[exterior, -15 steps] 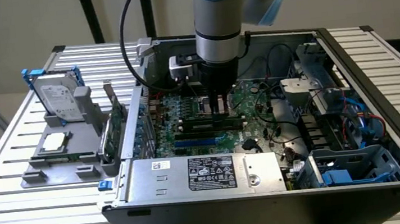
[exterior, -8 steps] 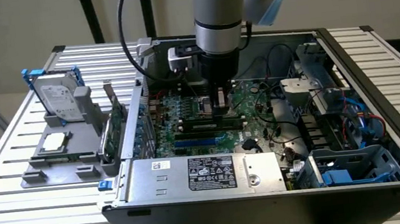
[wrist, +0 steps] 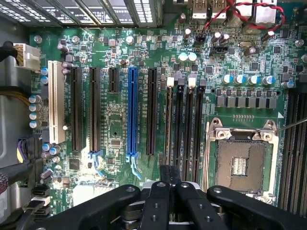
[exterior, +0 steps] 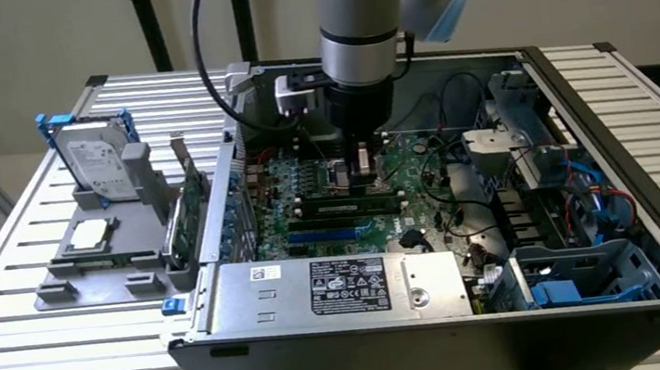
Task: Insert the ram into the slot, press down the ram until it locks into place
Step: 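Insert the ram into the slot, then press down the ram until it locks into place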
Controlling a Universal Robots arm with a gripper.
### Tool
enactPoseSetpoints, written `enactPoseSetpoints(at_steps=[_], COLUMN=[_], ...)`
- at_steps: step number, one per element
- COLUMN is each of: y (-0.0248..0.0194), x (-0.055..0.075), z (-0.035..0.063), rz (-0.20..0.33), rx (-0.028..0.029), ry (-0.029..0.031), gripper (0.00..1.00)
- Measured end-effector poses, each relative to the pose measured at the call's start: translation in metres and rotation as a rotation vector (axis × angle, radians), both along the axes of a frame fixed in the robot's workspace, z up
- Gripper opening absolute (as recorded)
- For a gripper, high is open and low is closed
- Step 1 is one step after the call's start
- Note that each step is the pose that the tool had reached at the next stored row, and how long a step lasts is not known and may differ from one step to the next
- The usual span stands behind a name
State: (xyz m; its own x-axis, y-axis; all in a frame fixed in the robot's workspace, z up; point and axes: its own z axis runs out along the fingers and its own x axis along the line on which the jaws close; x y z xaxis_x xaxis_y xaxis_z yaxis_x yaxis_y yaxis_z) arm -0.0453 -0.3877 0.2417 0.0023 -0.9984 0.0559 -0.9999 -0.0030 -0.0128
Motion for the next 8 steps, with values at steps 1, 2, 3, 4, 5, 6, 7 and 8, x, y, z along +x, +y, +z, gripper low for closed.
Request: enactPoseSetpoints(at_steps=[1, 2, 3, 4, 5, 6, 7, 8], y=[0.0, 0.0, 0.0, 0.0, 0.0, 0.0, 0.0, 0.0], x=[-0.0004, -0.0008, -0.0008, -0.0009, -0.001, -0.0009, -0.001, -0.001], z=[0.0, 0.0, 0.0, 0.0, 0.0, 0.0, 0.0, 0.0], rz=[0.0, 0.0, 0.0, 0.0, 0.0, 0.0, 0.0, 0.0], rx=[-0.0001, -0.0003, -0.0003, -0.0003, -0.0003, -0.0003, -0.0003, -0.0003], ry=[-0.0001, 0.0, -0.0001, 0.0, 0.0, -0.0001, 0.0, 0.0], gripper=[0.11, 0.11, 0.11, 0.11, 0.11, 0.11, 0.11, 0.11])
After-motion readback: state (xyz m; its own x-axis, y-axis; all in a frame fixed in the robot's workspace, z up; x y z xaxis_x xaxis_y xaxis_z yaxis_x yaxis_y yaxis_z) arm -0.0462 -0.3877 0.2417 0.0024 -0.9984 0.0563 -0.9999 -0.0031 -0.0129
